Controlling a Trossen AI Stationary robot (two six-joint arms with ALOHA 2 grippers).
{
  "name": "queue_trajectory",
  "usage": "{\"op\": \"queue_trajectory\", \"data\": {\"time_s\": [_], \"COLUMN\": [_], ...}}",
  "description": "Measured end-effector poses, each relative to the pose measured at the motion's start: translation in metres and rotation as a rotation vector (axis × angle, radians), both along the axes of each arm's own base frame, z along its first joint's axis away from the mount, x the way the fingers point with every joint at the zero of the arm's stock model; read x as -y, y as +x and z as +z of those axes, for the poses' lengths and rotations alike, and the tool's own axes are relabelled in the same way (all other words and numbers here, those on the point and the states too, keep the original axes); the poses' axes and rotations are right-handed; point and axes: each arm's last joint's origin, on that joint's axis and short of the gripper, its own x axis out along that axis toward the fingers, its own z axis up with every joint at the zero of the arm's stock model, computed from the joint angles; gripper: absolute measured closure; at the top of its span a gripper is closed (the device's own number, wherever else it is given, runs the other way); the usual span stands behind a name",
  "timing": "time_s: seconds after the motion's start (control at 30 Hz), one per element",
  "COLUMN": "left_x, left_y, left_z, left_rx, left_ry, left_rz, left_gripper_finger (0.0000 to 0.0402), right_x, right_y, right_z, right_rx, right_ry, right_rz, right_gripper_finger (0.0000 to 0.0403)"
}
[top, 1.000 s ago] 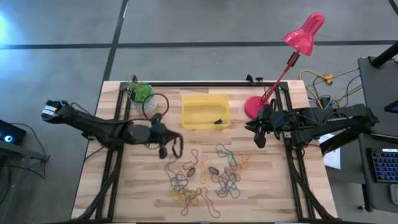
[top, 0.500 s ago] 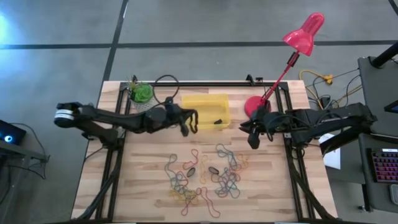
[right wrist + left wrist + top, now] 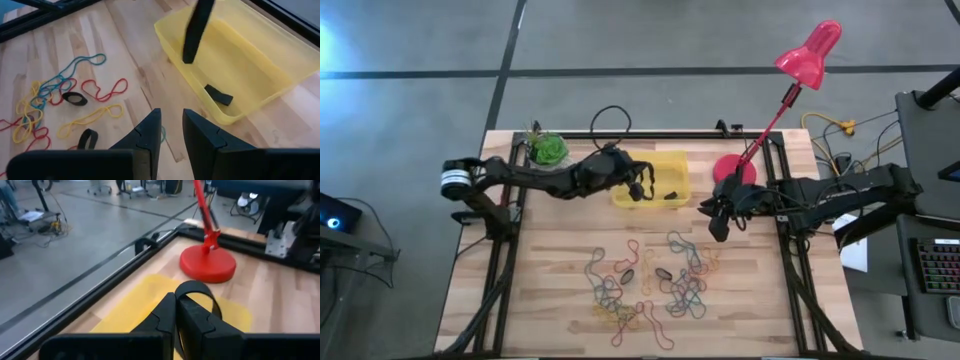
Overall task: Pick and place rubber bands into bin
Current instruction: Put the black rubber band into the yellow bin, then put the blue rubber band into the yellow bin
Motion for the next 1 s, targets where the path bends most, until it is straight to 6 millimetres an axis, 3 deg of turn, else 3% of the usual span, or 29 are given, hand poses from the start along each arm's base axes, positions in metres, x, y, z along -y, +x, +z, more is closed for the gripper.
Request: {"op": "queue_trajectory", "data": {"time_s": [0.3,0.67,0.87,1.0], "left_x": [-0.016,-0.018,-0.017,-0.018], "left_y": [-0.007,-0.009,-0.011,-0.016], "left_z": [-0.014,-0.013,-0.012,-0.012], "left_rx": [-0.124,-0.134,-0.145,-0.244], "left_ry": [-0.040,-0.058,-0.067,-0.142], "left_rz": [0.035,0.004,-0.012,-0.035], "left_gripper_finger": [0.0398,0.0306,0.0288,0.0287], "right_x": [0.000,0.000,-0.001,-0.001], "right_y": [0.003,0.003,0.005,0.006], "right_z": [0.000,0.000,-0.002,-0.004], "right_rx": [0.011,0.009,0.000,-0.003], "right_ry": [0.002,-0.022,-0.021,-0.014], "right_rz": [0.001,0.018,0.019,0.025], "right_gripper_finger": [0.0341,0.0342,0.0342,0.0342]}}
